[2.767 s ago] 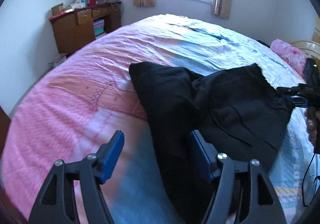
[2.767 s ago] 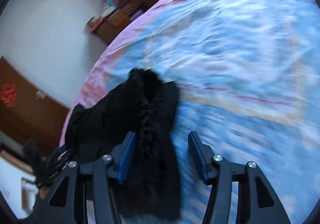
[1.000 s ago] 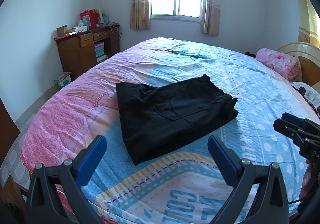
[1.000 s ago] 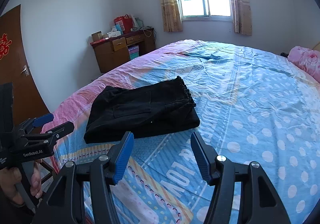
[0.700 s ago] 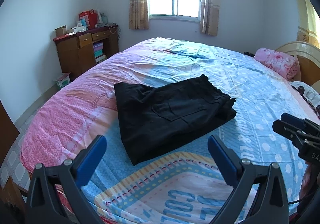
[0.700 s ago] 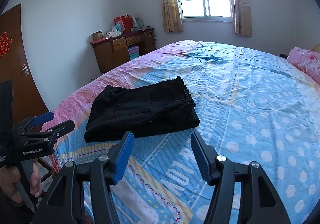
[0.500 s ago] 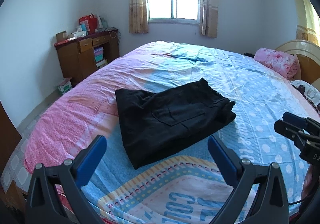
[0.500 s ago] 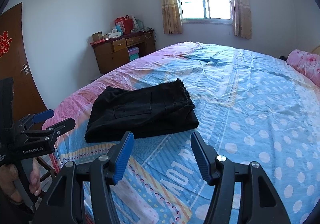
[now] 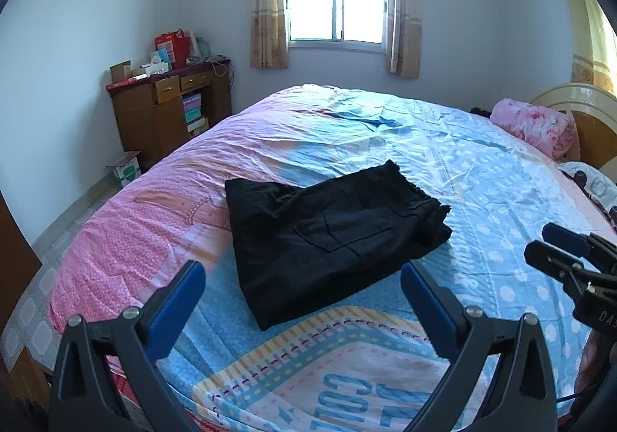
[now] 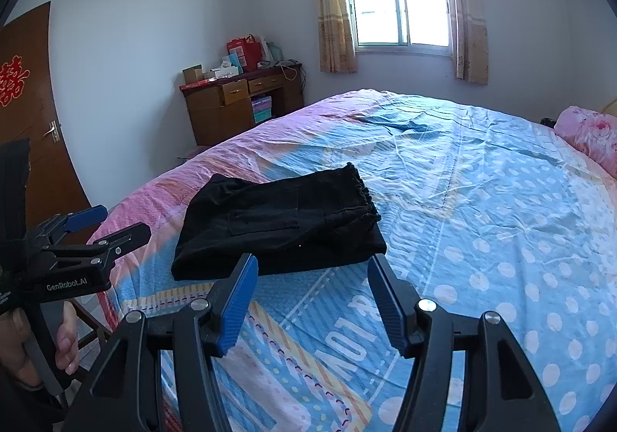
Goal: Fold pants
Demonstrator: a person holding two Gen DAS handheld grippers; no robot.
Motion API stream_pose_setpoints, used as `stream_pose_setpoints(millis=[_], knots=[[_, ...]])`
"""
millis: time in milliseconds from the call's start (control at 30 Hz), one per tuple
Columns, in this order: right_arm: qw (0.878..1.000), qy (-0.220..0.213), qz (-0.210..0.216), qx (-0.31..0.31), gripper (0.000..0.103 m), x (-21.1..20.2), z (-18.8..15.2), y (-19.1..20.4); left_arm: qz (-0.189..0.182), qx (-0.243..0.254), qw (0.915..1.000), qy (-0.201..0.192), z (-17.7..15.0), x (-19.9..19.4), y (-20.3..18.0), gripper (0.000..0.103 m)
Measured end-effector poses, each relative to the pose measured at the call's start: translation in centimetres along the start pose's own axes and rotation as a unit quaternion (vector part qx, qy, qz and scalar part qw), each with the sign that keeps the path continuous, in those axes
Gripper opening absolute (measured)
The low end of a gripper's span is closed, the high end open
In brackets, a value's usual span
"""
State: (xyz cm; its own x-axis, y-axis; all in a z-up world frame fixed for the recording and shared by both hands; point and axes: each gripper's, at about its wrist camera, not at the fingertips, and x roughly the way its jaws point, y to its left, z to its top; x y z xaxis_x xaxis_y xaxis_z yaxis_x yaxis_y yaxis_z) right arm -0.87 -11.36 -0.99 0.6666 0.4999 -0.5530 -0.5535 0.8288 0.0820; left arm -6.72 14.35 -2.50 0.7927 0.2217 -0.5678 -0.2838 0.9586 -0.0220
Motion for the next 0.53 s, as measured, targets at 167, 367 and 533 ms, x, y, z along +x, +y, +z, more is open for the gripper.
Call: stream_pose_setpoints(millis=[167,367,533], knots=[[1.0,0.0,0.002,-0.001,0.061,-0.11,-0.11,0.26,0.01,-0.005,0.9999,0.002,-0.13,0.07,0.16,0.103],[1.0,0.001,0.008,-0.004,0.061,-0.26,-0.32,0.55,0.004,0.005,1.0,-0.007,-0.51,-0.14,-0.16,0.103],[1.0,0.007,0.009,-0.009,0.061,-0.22,-0.59,0.87,0.0,0.008,0.9999,-0.012,-0.63,-0.38,-0.43,0.103]])
